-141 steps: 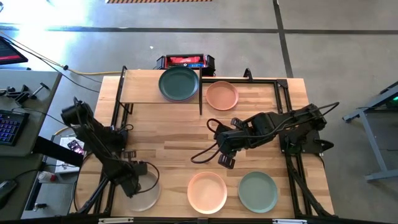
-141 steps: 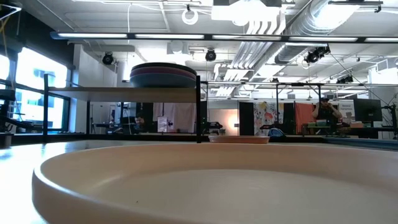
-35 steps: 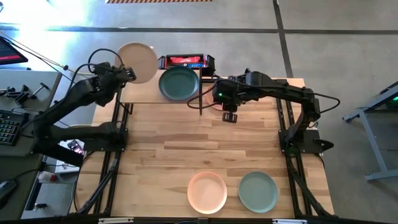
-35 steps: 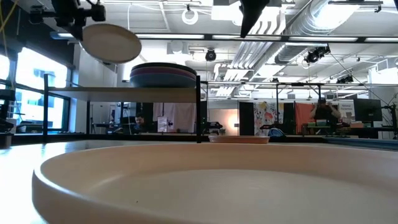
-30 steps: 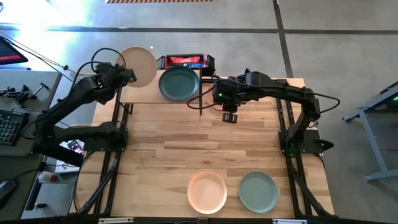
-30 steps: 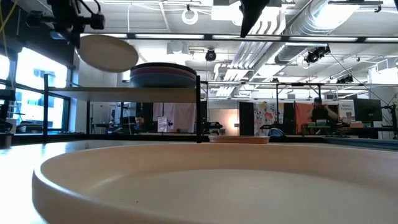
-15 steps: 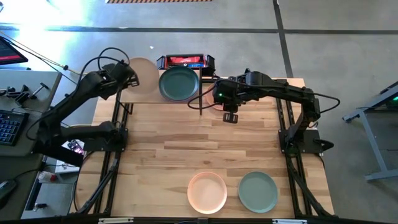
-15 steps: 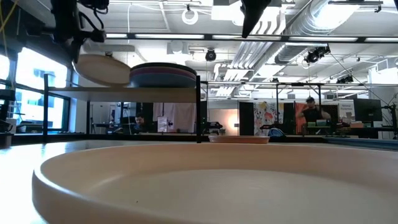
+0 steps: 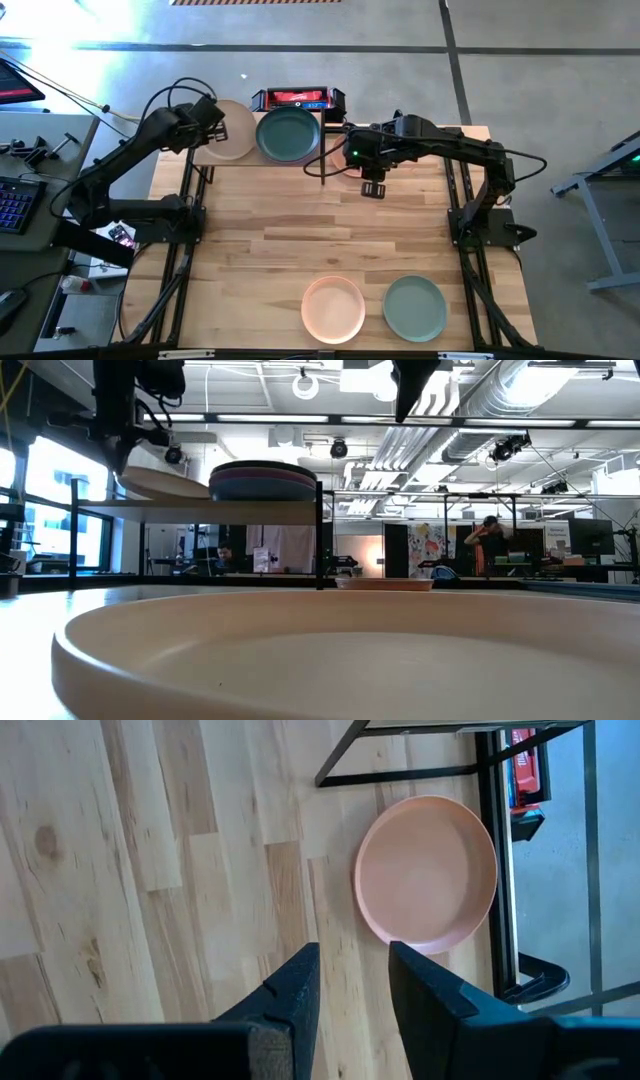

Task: Place and stack plates onto a shelf
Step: Put the white plate on the shelf

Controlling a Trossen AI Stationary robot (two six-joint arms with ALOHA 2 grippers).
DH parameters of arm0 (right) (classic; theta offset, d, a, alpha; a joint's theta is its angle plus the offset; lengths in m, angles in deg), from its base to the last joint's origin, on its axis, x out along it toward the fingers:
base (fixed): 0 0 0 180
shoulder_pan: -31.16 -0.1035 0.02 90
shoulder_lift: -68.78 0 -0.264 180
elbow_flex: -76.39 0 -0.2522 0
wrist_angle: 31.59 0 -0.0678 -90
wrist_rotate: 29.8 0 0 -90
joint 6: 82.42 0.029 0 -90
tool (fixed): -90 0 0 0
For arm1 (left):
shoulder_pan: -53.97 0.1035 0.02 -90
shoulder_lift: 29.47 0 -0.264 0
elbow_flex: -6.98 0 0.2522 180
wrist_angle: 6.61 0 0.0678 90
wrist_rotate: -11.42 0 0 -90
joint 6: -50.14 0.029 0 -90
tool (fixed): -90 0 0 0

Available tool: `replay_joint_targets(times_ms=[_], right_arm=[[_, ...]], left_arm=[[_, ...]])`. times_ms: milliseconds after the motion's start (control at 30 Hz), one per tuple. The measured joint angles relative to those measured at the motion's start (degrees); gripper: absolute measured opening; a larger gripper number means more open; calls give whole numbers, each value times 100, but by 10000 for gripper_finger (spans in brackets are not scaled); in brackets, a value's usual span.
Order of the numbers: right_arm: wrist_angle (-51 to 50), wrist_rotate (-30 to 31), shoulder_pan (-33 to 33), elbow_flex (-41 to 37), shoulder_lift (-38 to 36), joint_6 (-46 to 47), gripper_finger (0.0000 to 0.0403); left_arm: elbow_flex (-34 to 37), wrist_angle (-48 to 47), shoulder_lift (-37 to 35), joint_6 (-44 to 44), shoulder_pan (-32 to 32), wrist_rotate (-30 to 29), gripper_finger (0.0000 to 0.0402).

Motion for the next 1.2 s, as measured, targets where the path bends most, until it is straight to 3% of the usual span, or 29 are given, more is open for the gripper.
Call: replay_joint_targets(times_ms=[233,567,1200], right_arm=[[-66,0,0,0,-2,-2,99],[-109,-1,0,0,-2,0,99],[-107,-2,0,0,-2,-7,99]], left_arm=[[0,-44,210,135,80,93,6],[4,-50,419,408,263,431,45],[6,-214,273,753,267,1163,89]])
